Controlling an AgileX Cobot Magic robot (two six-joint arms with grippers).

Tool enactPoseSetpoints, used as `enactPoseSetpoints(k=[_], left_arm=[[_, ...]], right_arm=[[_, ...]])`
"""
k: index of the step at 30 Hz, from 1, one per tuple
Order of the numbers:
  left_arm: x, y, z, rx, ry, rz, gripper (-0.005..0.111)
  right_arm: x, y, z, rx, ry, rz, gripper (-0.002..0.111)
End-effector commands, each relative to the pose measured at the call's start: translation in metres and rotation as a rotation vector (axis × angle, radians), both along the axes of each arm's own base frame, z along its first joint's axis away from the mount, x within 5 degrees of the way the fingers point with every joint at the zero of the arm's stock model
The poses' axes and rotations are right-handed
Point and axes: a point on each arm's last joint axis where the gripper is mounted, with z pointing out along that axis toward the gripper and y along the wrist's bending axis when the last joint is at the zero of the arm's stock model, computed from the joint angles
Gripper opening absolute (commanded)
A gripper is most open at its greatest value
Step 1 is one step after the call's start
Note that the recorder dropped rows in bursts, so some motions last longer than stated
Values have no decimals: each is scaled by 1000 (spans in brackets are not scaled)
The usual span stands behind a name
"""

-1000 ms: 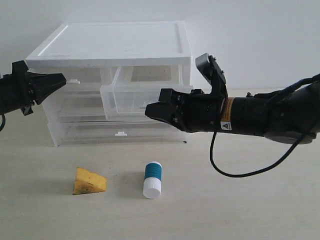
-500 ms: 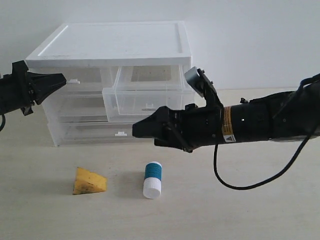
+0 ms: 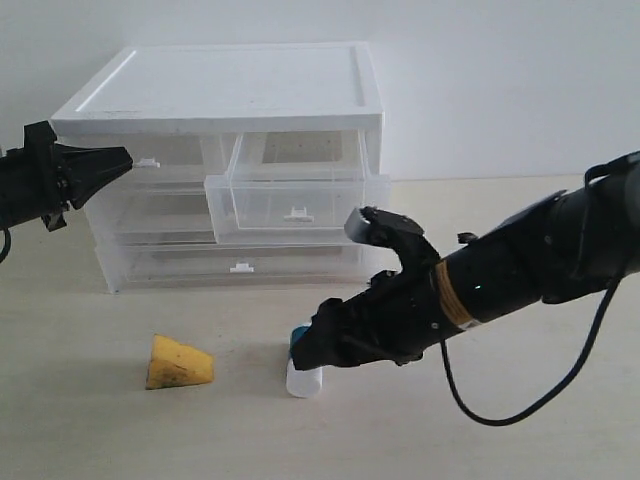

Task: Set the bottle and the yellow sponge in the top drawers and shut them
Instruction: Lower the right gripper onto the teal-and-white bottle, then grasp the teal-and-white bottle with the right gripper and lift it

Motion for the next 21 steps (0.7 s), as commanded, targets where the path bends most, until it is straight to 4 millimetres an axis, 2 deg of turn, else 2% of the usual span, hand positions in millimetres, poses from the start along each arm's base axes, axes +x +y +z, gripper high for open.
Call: enactPoseSetpoints(k=[1, 7, 12, 17, 20, 21], left_arm=[[3, -1, 3, 1, -6, 8, 4], [3, -1, 3, 1, -6, 8, 4], [3, -1, 3, 1, -6, 8, 4], [3, -1, 3, 1, -6, 8, 4], [3, -1, 3, 1, -6, 8, 4], [3, -1, 3, 1, -6, 8, 4]], right_arm=[[-5, 19, -2, -142, -141, -63, 67], [-14, 44, -2, -273, -304, -137, 67], [-14, 62, -10, -305, -334, -163, 67], [-10, 70, -23, -295, -290, -150, 66], [-8, 69, -23, -310, -302, -167, 55], [-8, 68, -23, -314, -308, -171, 47]])
